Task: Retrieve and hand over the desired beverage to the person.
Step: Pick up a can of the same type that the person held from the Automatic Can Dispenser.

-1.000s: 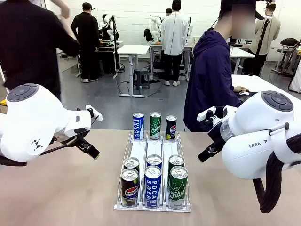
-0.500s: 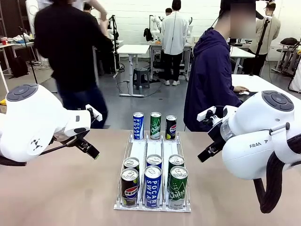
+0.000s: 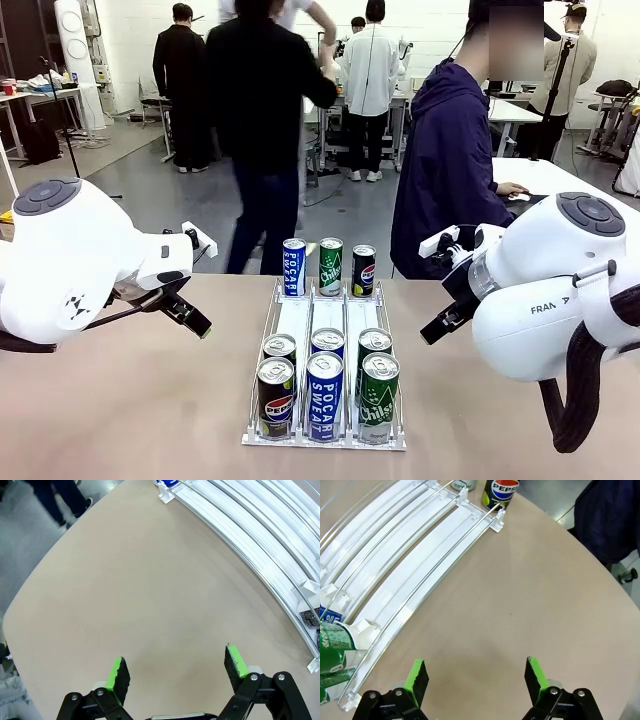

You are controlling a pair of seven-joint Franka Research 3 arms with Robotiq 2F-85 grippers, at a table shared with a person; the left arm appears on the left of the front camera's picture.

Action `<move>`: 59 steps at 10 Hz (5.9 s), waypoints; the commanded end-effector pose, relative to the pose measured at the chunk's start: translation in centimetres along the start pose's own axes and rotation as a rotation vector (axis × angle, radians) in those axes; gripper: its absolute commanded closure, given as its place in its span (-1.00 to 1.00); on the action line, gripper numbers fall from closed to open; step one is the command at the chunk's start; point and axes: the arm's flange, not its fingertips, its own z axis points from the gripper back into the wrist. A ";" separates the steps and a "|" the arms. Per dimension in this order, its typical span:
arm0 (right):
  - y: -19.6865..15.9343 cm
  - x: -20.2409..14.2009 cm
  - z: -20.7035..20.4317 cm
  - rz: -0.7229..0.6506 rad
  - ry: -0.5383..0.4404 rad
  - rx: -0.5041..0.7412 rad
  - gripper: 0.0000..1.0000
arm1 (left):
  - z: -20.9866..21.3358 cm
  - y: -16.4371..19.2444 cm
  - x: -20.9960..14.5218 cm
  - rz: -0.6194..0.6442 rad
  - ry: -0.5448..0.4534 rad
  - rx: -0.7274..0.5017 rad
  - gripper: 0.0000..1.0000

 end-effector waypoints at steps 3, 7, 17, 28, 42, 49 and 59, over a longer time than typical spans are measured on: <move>0.0 0.0 0.0 0.000 0.000 0.000 -1.00 | 0.0 0.0 0.0 0.000 0.000 0.000 -1.00; 0.0 0.0 0.0 0.000 0.000 0.000 -1.00 | 0.0 0.0 0.0 0.000 0.000 0.000 -1.00; -0.2 1.9 30.1 0.021 -0.235 -0.230 -1.00 | 28.8 -0.6 5.7 -0.106 -0.258 0.155 -1.00; -21.1 -9.1 29.3 -0.487 -0.324 0.258 -1.00 | 32.6 21.2 -3.6 0.200 -0.262 -0.596 -1.00; -21.9 -10.0 29.9 -0.478 -0.324 0.237 -1.00 | 33.0 22.3 -4.6 0.235 -0.230 -0.515 -1.00; -21.9 -10.0 29.9 -0.478 -0.324 0.237 -1.00 | 33.0 22.3 -4.6 0.235 -0.230 -0.515 -1.00; -21.9 -10.0 29.9 -0.478 -0.324 0.237 -1.00 | 33.0 22.3 -4.6 0.235 -0.230 -0.515 -1.00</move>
